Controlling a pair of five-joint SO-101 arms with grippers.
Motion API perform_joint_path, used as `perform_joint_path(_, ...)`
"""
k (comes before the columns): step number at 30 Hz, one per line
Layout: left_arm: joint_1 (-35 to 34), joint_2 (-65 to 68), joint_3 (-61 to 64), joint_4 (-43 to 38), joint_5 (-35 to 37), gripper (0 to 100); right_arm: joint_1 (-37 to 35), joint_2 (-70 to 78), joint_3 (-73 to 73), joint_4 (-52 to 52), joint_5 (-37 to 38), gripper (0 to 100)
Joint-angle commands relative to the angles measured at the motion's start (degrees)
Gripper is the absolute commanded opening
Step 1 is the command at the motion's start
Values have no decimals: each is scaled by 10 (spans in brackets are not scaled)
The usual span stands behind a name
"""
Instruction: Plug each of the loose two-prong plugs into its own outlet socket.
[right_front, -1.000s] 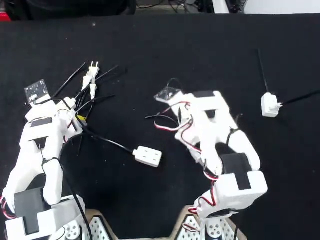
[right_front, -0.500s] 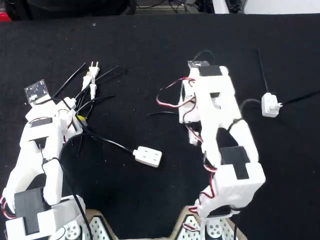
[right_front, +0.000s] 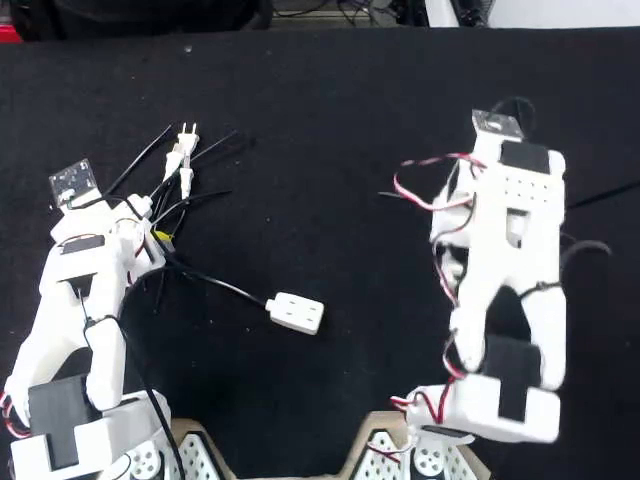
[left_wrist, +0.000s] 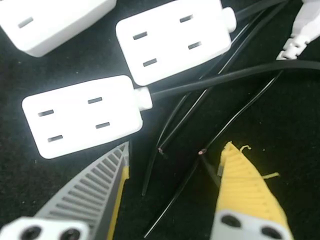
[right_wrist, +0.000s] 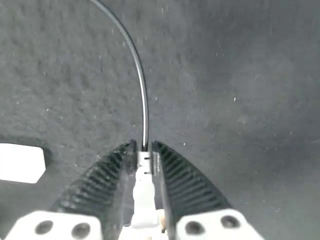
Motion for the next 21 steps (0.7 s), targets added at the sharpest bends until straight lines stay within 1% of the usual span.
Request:
perform_joint_path(1, -4, -17, -5, -7, 5, 281, 4, -58, 67, -79, -38, 11)
perform_joint_path(3, -4, -17, -5, -7, 5, 281, -30, -60, 136, -148, -59, 11)
perform_joint_path(4, -4, -17, -5, -6, 5, 281, -52, -58, 171, -178, -57, 11)
perform_joint_path(7, -3, -18, -5, -7, 5, 281, -147, -55, 247, -242, -50, 11)
perform_joint_path(11, -1, -18, -5, -7, 4, 281, -297, -67, 264, -247, 23, 15)
perform_joint_path(13, -2, -18, -5, -6, 4, 281, -350, -75, 255, -238, 32, 59)
perform_joint_path(16, -4, -18, -5, -5, 4, 281, -389, -77, 225, -221, 38, 195)
perform_joint_path(18, -4, -18, -5, -5, 4, 281, -394, -76, 204, -205, 73, 266)
perform_joint_path(19, -4, -18, -5, -5, 3, 281, -394, -76, 194, -201, 99, 279)
perform_joint_path(21, -4, -18, -5, -5, 3, 281, -393, -77, 178, -197, 159, 272)
